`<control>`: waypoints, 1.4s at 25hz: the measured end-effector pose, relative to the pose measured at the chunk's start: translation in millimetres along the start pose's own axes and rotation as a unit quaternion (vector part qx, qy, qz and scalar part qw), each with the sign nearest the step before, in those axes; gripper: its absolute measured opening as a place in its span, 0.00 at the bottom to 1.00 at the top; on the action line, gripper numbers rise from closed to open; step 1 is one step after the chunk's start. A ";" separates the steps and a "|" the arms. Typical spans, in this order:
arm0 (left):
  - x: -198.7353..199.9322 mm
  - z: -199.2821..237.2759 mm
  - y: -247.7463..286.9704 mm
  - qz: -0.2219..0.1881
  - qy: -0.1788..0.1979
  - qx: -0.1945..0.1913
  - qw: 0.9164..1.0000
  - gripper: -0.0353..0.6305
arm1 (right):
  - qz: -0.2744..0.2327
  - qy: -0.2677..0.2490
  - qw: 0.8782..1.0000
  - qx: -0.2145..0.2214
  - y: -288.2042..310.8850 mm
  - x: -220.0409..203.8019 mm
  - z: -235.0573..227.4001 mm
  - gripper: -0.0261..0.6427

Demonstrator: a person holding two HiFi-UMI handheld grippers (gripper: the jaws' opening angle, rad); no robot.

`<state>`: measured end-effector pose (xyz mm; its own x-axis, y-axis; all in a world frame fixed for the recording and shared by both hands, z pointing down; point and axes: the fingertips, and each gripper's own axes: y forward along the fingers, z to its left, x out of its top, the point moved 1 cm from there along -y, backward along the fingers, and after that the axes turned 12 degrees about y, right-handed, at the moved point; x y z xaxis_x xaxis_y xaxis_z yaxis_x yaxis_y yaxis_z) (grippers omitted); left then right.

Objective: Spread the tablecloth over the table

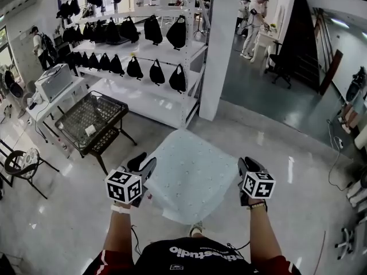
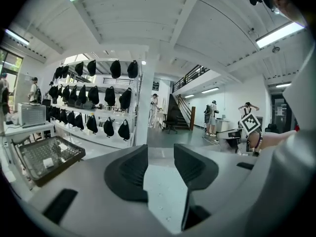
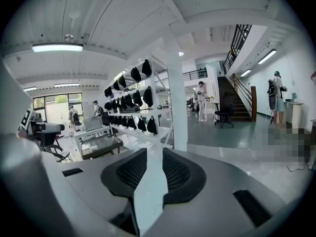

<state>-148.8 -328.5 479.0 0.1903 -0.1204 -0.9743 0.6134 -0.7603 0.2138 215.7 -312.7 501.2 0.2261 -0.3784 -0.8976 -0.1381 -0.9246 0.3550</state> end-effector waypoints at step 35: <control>80.3 3.4 -21.3 -0.071 0.097 0.159 0.980 0.10 | -0.107 -0.026 0.990 0.091 -51.0 68.1 91.2 0.21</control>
<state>-149.2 -324.1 396.0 0.2822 0.1018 -0.9539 0.3798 -0.9250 0.0136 150.2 -287.3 398.2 0.2193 -0.1670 -0.9612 -0.2654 -0.9583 0.1060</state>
